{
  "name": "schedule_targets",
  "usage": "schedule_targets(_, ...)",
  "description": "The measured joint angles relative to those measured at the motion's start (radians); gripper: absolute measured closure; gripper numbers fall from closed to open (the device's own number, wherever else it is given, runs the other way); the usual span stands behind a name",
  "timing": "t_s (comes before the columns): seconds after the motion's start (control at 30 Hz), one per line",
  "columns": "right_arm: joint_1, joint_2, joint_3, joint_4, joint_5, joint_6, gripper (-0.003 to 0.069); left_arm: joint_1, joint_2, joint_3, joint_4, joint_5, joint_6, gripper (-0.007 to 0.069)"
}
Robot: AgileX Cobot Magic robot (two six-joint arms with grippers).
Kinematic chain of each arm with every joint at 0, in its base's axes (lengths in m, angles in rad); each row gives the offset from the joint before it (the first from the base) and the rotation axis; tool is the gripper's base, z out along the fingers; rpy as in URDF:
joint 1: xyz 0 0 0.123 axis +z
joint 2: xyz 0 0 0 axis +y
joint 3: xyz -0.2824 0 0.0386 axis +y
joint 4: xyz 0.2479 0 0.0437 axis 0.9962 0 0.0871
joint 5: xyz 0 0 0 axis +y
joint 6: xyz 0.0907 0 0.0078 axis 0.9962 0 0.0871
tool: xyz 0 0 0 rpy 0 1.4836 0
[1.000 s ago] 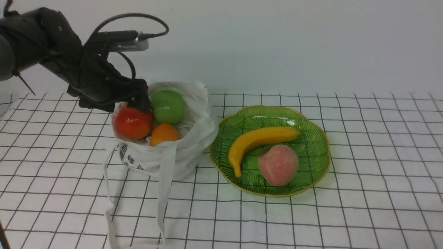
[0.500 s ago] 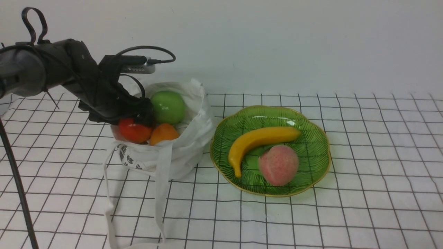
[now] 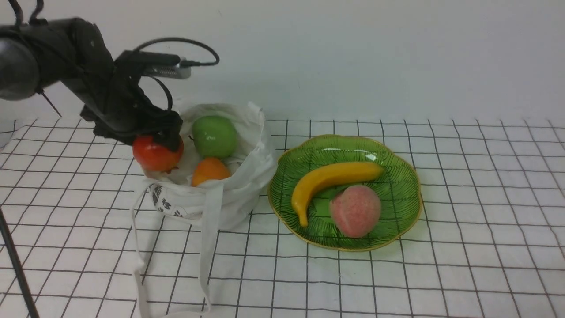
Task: Take the fruit out of the bag on the white checkered tablecloth and place them on the plate.
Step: 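Move the pomegranate from the bag into the fruit plate with the left gripper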
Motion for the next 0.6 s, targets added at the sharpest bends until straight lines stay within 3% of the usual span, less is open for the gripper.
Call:
schedule_targets(0.07, 0.000, 0.000, 0.000, 0.000, 0.000, 0.000, 0.0673, 0.000, -0.030, -0.035, 0.002, 0.042, -0.037, 0.0024)
schedule_targets(0.23, 0.000, 0.000, 0.000, 0.000, 0.000, 0.000, 0.0673, -0.045, -0.083, -0.079, -0.157, 0.146, -0.176, 0.0024)
schedule_targets(0.4, 0.000, 0.000, 0.000, 0.000, 0.000, 0.000, 0.0673, -0.232, -0.040, -0.068, -0.266, 0.128, -0.162, 0.0024)
schedule_targets(0.6, 0.000, 0.000, 0.000, 0.000, 0.000, 0.000, 0.0673, -0.453, 0.068, -0.067, -0.184, 0.021, -0.190, 0.0024)
